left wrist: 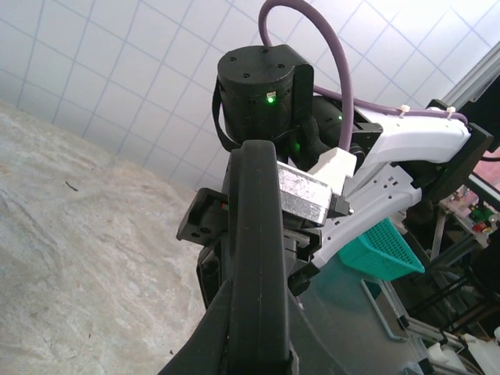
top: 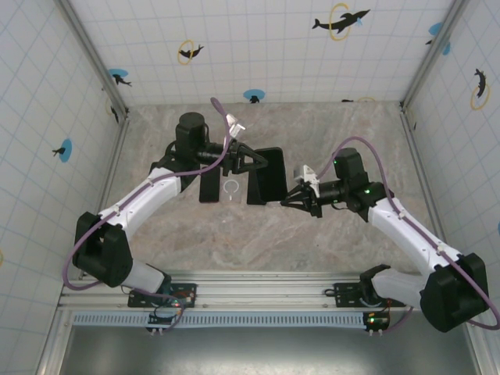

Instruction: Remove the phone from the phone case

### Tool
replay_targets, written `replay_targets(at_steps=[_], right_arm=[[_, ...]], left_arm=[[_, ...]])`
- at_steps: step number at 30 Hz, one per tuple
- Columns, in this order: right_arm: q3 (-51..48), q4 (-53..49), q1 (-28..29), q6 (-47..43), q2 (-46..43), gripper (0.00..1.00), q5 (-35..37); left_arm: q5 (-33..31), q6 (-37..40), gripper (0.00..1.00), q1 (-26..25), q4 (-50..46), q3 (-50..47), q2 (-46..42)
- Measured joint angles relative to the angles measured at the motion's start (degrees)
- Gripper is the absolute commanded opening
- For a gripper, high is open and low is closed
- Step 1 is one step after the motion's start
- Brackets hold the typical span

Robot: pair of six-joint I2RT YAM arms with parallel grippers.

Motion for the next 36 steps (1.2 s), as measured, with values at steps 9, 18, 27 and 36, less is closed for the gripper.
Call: replay_targets(at_steps=[9, 18, 27, 36], right_arm=[[0.04, 2.49, 1.92, -3.32, -1.7, 0.1, 12.96], [0.04, 10.32, 1.99, -1.88, -1.73, 0.12, 18.23], [-2.93, 13.9, 1.46, 3.87, -3.82, 0.29, 16.68], [-9.51, 22.16, 0.35, 14.4, -6.34, 0.36, 11.26]], left_arm=[[1.46, -1.36, 0.0, -0.85, 0.98, -0.28, -0.37], [2.89, -1.92, 0.0, -2.75, 0.74, -0.48, -1.4], [0.33, -2.95, 0.0, -2.71, 0.7, -0.48, -1.38], [-4.33, -8.26, 0.0, -2.58, 5.11, -1.36, -1.38]])
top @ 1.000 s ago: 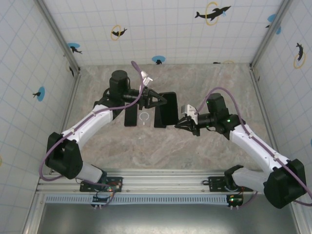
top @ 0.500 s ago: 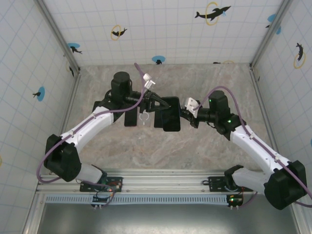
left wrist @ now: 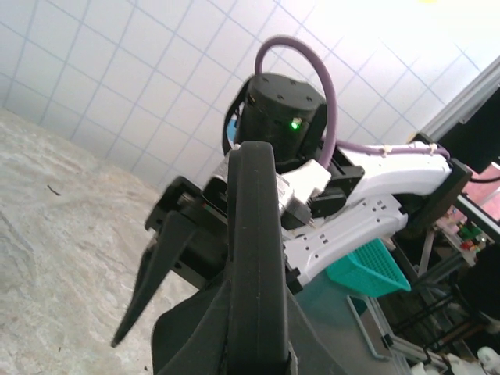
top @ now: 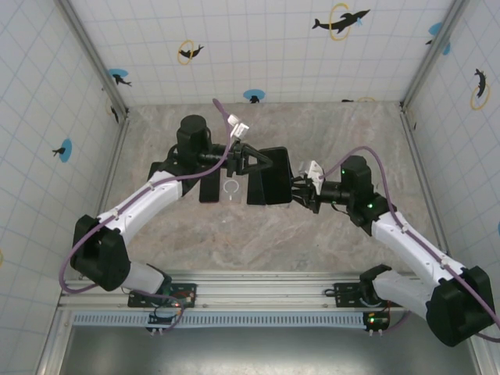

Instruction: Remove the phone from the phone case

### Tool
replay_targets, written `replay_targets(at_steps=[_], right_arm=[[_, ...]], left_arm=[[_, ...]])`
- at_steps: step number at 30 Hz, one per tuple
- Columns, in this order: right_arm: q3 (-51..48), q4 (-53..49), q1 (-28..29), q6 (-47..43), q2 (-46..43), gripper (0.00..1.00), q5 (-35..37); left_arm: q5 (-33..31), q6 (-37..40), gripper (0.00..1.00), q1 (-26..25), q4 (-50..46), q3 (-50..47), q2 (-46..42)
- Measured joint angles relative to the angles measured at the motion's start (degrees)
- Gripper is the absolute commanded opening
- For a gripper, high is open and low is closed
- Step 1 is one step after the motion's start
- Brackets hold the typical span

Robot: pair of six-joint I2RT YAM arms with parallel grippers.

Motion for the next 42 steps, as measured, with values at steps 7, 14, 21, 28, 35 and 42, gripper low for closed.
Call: replay_targets(at_steps=[7, 14, 21, 28, 35, 42], right_arm=[[-5.6, 17.46, -1.44, 15.34, -1.9, 0.35, -2.51], [-7.93, 26.82, -1.84, 27.56, -1.31, 0.36, -1.99], [-12.07, 35.39, -1.99, 42.32, -0.92, 0.35, 1.92], [-17.11, 45.66, -0.5, 57.66, 0.68, 0.34, 7.69], [-18.12, 51.17, 1.53, 67.45, 1.2, 0.28, 12.5], [-18.78, 56.83, 2.91, 75.08, 3.69, 0.11, 14.69]], left_arm=[[-0.57, -4.15, 0.0, -0.07, 1.99, -2.93, 0.0], [-4.09, -10.64, 0.0, -0.17, 6.45, -3.91, -0.46], [-13.66, -23.26, 0.0, -1.44, 16.68, -9.57, -1.84], [-22.93, -34.34, 0.0, -2.45, 25.27, -14.78, -1.97], [-27.89, -39.6, 0.0, -3.15, 28.0, -15.37, -1.97], [-30.86, -41.0, 0.06, -3.41, 27.76, -15.52, -1.86]])
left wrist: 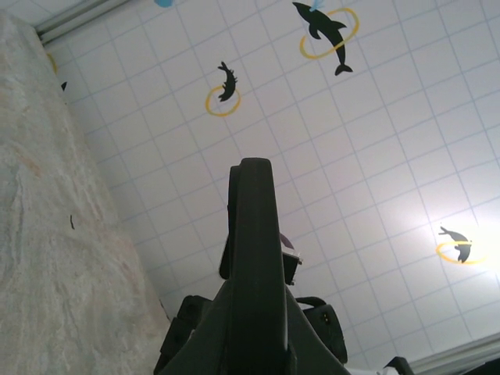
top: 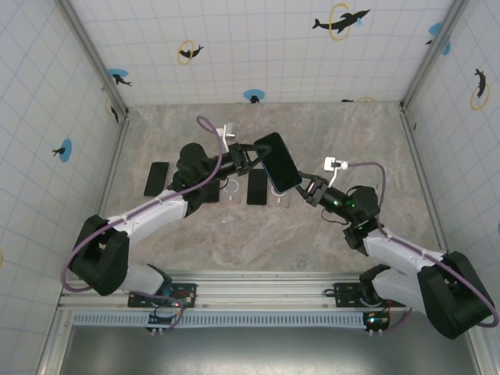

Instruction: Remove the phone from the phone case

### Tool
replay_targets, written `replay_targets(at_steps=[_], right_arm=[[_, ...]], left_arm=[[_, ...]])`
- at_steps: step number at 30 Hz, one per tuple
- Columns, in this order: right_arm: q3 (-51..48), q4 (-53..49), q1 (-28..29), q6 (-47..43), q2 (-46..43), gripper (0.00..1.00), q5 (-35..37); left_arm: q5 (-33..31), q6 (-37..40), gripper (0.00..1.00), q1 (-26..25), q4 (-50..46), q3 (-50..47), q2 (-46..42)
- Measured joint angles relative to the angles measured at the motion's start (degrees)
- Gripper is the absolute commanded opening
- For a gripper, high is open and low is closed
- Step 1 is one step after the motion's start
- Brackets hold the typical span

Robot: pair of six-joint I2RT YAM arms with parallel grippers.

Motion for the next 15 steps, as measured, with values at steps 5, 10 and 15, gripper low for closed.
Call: replay_targets(at_steps=[5, 10, 15], right_arm=[[-0.02, 1.42, 0.33, 2.29, 0.63, 0.03, 0.85], [-0.57, 2.75, 1.14, 4.15, 0.83, 0.0, 1.18], [-1.53, 3.06, 1.53, 6.03, 0.98, 0.0, 2.25]], left_arm=[[-1.92, -0.11, 0.17, -0.02, -0.61, -0.33, 0.09], [-4.9, -0.46, 0.28, -0.02, -1.9, -0.63, 0.87], [-6.45, -0.94, 0.36, -0.02, -2.78, -0.66, 1.33]])
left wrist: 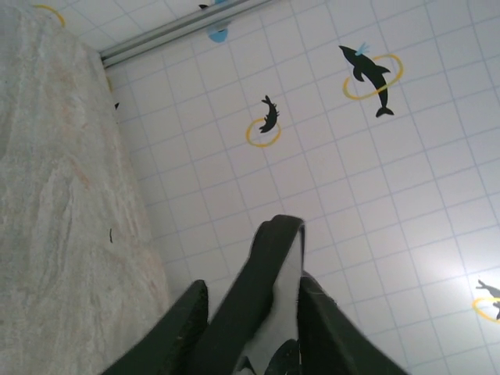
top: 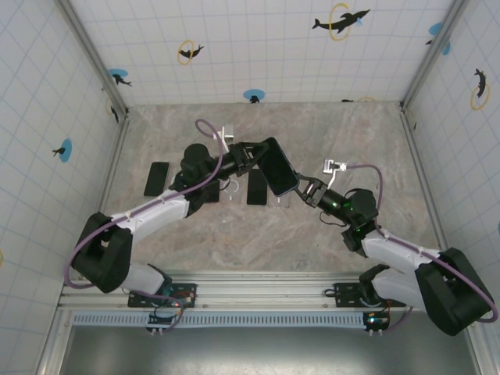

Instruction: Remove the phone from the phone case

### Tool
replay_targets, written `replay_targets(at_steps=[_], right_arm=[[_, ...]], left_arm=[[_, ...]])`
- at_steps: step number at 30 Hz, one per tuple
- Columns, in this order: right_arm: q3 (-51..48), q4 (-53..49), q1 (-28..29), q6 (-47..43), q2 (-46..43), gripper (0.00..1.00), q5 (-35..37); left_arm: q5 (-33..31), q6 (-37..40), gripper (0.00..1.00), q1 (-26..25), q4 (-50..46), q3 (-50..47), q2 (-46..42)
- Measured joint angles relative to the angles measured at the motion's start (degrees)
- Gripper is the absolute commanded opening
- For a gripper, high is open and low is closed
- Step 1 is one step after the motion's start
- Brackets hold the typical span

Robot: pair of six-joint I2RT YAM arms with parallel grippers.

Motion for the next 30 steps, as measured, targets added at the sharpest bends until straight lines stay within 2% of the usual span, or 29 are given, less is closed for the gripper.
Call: replay_targets(at_steps=[4, 16, 22, 30], right_arm=[[-0.79, 0.2, 0.0, 2.29, 0.13, 0.0, 1.77], [-0.79, -3.56, 0.09, 7.65, 0.7, 0.0, 11.06], [-0.79, -4.79, 0.85, 8.66, 2.1, 0.0, 15.54], [-0.79, -4.37, 2.54, 9.6, 5.25, 0.0, 19.32]], left_arm=[[-0.81, -0.28, 0.48, 0.0, -0.52, -0.04, 0.2], [-5.2, -2.64, 0.52, -0.72, -2.8, -4.42, 0.07], [-10.97, -6.88, 0.52, -6.34, -2.54, -9.09, -2.89], [-18.84, -11.82, 0.52, -14.62, -2.29, -9.64, -5.42]])
